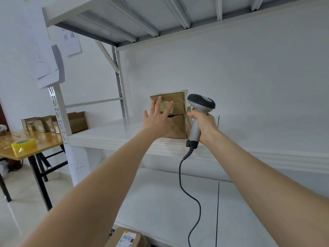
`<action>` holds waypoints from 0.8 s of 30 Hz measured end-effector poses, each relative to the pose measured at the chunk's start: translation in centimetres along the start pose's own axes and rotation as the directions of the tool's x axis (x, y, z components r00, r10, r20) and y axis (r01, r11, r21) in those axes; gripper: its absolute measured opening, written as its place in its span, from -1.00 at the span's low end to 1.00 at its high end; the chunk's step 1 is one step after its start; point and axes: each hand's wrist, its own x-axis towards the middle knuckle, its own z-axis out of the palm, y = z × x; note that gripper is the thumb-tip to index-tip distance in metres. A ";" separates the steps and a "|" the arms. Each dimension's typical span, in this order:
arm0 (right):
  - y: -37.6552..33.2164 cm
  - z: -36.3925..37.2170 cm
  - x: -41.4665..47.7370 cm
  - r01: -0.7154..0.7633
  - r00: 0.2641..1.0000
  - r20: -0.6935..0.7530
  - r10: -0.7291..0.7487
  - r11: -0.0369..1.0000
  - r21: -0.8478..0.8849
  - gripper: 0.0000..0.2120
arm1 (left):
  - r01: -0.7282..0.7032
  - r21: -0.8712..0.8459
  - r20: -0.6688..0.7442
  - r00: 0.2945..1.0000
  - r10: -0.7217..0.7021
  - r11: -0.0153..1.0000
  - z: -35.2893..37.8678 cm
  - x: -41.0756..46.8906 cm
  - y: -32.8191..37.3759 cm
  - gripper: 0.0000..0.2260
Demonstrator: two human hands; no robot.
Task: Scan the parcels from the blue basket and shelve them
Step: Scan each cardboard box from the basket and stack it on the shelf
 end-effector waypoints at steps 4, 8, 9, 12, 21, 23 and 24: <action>0.3 -0.3 -1.0 -0.019 0.999 0.034 0.018 1.000 0.020 -0.89 | 0.001 -0.015 -0.001 1.000 -0.001 1.000 0.1 -0.2 0.1 -0.33; 1.2 -0.4 -3.4 -0.002 0.996 0.084 0.001 1.000 0.007 -0.96 | 0.003 -0.049 -0.094 0.996 -0.008 0.999 0.4 -2.5 -0.3 -0.37; 1.6 -0.4 -4.1 -0.003 0.996 0.085 0.004 1.000 -0.017 -0.96 | 0.004 -0.076 -0.112 0.994 -0.012 0.997 0.6 -3.4 -0.4 -0.38; 3.8 -0.1 -6.7 -0.035 0.995 0.092 0.043 0.996 -0.086 -0.94 | 0.022 -0.147 -0.108 0.993 -0.038 0.989 1.8 -6.5 -1.2 -0.38; 17.5 0.6 -13.0 -0.251 0.944 0.143 0.298 0.928 -0.275 -0.92 | 0.226 -0.156 0.186 0.963 -0.196 0.961 9.8 -21.2 -5.5 -0.42; 20.9 0.8 -13.7 -0.319 0.919 0.131 0.371 0.897 -0.305 -0.96 | 0.285 -0.124 0.279 0.929 -0.242 0.951 12.0 -24.3 -6.5 -0.43; 22.4 0.9 -14.1 -0.352 0.905 0.125 0.407 0.881 -0.316 -0.98 | 0.313 -0.108 0.324 0.908 -0.264 0.944 13.1 -25.7 -7.1 -0.43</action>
